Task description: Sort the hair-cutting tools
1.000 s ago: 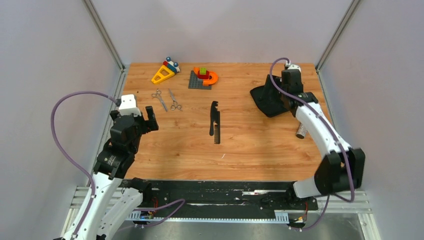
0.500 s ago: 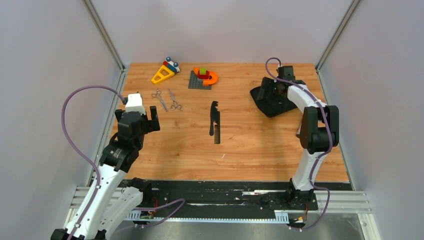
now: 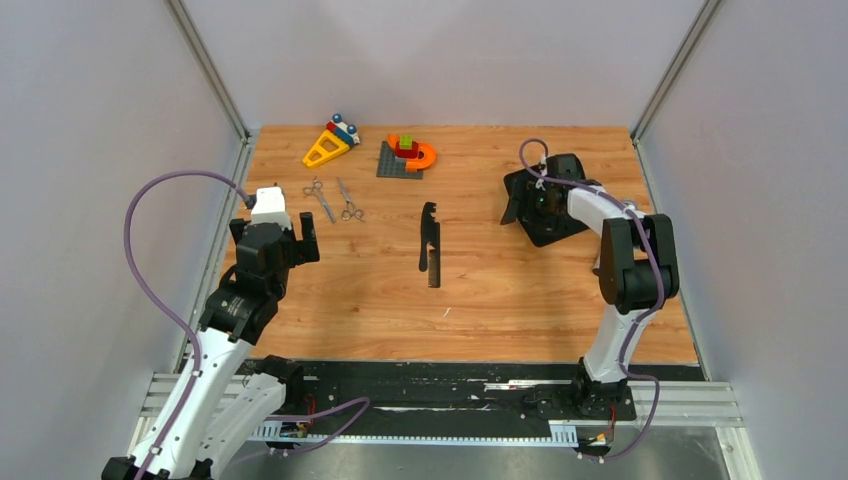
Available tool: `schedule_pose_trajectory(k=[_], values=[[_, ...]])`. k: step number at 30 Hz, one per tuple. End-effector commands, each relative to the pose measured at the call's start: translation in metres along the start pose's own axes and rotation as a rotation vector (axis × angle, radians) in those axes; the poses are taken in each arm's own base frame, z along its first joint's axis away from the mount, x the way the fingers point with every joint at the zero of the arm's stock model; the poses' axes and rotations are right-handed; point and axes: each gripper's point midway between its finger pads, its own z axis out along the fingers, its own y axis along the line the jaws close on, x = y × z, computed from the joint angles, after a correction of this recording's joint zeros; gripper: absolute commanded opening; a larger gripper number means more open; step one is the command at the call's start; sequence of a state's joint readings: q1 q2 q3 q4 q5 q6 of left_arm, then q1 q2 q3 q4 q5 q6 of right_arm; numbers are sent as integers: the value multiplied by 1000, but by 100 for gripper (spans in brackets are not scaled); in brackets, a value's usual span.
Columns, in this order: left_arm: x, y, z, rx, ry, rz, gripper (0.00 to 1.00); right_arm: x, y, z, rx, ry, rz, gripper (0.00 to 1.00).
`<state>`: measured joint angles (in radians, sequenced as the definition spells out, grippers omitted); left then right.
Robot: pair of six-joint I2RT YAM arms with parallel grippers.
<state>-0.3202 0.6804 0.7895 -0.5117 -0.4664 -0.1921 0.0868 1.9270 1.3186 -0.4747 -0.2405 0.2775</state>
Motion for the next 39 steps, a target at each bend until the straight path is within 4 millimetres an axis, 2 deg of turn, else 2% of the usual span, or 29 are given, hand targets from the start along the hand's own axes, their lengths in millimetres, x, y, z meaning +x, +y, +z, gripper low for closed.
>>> schedule_pose_trajectory(k=[1, 6, 13, 19, 24, 29, 32, 35, 39], values=[[-9, -1, 0, 2, -34, -16, 100, 67, 33, -4, -77, 151, 25, 100], [-9, -5, -1, 24, -35, -29, 100, 112, 63, -12, -105, 203, -4, 100], [-10, -7, -4, 44, -41, -42, 100, 165, 108, -31, -146, 258, -36, 100], [-11, -11, -6, 65, -44, -51, 100, 186, 155, -53, -213, 233, 5, 100], [-11, -14, -7, 81, -42, -58, 100, 170, 195, -72, -293, 156, -17, 100], [-7, -17, -6, 96, -29, -60, 100, 125, 215, -101, -324, -14, -57, 100], [-6, -19, -5, 105, -19, -58, 100, 97, 223, -130, -354, -153, -74, 100], [-4, -20, -3, 106, -10, -54, 100, 84, 217, -143, -347, -243, -96, 100], [0, -23, 0, 111, 11, -47, 100, 89, 205, -141, -315, -248, -159, 100]])
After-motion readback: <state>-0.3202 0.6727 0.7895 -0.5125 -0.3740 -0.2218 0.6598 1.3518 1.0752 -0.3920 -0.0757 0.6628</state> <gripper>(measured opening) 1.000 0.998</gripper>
